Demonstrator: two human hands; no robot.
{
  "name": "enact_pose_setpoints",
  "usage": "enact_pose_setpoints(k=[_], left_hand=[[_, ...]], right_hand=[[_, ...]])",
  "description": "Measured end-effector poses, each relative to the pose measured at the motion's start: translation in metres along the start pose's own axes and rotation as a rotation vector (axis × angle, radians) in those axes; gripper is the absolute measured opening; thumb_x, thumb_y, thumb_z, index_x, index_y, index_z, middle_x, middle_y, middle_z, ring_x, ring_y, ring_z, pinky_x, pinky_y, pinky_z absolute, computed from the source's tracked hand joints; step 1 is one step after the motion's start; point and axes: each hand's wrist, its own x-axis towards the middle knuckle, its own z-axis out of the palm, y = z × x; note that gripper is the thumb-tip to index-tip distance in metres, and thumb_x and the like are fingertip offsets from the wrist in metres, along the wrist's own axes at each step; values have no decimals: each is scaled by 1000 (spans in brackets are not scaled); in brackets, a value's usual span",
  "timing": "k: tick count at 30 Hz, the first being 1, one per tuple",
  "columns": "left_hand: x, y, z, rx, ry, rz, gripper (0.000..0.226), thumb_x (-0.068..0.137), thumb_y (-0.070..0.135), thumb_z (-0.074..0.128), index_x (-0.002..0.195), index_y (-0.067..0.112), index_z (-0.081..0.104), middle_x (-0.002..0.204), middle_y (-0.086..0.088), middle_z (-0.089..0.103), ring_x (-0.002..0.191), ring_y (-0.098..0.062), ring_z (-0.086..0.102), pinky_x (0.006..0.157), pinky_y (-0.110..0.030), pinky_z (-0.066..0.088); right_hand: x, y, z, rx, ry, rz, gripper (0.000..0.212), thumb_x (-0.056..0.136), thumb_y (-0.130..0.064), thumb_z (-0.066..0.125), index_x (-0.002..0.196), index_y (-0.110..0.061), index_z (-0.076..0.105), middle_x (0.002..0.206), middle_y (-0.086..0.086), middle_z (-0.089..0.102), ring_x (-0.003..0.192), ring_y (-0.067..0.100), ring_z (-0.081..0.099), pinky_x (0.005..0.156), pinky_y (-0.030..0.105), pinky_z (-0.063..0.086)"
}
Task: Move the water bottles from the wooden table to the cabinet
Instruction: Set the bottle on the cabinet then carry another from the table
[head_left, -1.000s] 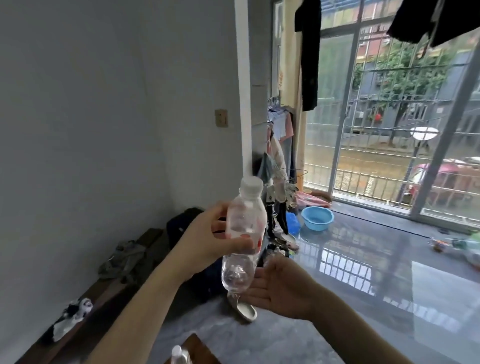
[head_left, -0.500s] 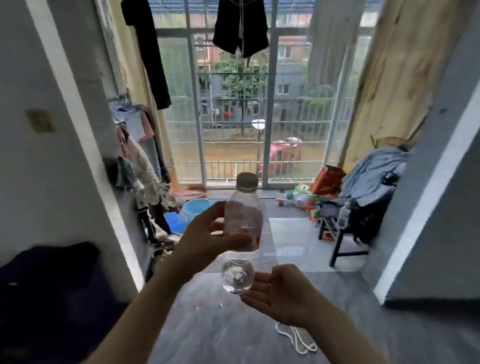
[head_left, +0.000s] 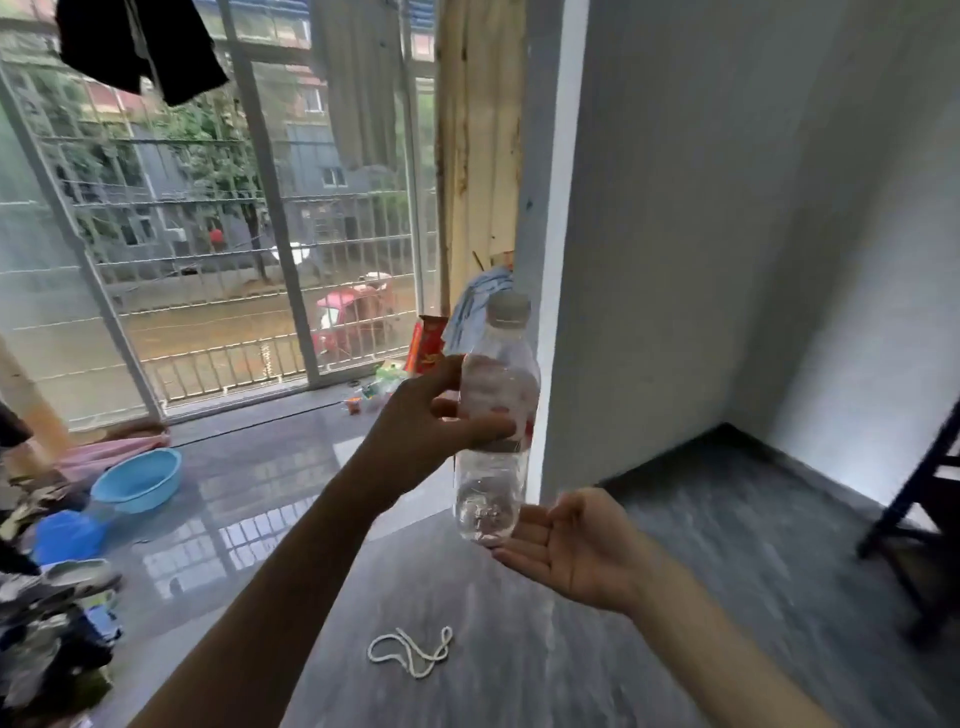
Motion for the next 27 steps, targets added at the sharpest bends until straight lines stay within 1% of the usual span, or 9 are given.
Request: enact_pose_setpoints(k=[4,7,11,14,17,19,22,25,27], left_hand=[[33,11,94,-58,-148,46,44,66,49,83,106,55,67,107,14,77,97,-8,74,79,-28,62],[49,16,162,-110,-272,47,49,64,47,83,111,43,69,104,8,79,96,-12,76,85,-35,61],[62,24,239,-162,-439,55,53,65,45,84,114,32,69,104,4,79,96,-15,76,87,-37,62],[68,34,284,-223,-563,60,48,64,45,85,110,38,71,103,5,80,96,-13,77,83,-29,61],[70,50,327,-299,-693,95,41,65,41,86,105,42,73,102,3,80,95,-14,77,80,-23,61],[72,60,352,-348,-767,122,38,67,37,86,102,44,74,100,1,80,92,-13,78,75,-18,60],[74,76,387,-363,-887,182,42,67,45,84,107,45,72,102,8,79,94,-9,77,77,-18,59],[74,91,420,-389,-983,233,46,68,47,84,112,42,70,105,12,78,95,-6,75,80,-21,59],[67,102,438,-403,-1042,268,45,68,51,82,110,46,69,104,15,78,93,-2,74,73,-14,57]], right_hand=[[-56,-30,-72,66,82,-99,54,73,-3,36,117,15,63,127,34,60,105,45,65,91,48,53],[-97,-36,-120,146,159,-166,51,76,-5,34,109,16,66,124,35,60,98,44,68,90,47,54],[-146,-34,-167,274,288,-270,39,72,-4,36,102,12,56,111,35,65,76,43,72,70,47,62],[-181,-31,-186,356,367,-356,28,78,-4,32,89,7,56,112,34,64,74,42,72,66,45,62],[-216,-26,-203,377,448,-435,42,87,-4,27,118,9,51,134,31,55,75,39,71,70,43,60],[-237,-22,-207,424,504,-509,37,88,-5,28,115,7,49,139,32,50,76,39,70,70,42,60],[-262,-14,-214,433,594,-619,36,84,-7,32,109,7,53,130,35,54,78,39,68,68,42,61],[-282,-5,-219,484,647,-714,36,81,-9,37,107,7,54,103,30,63,77,37,68,63,41,62],[-296,4,-220,523,672,-769,43,80,-12,40,112,13,56,108,31,64,82,37,67,66,40,62]])
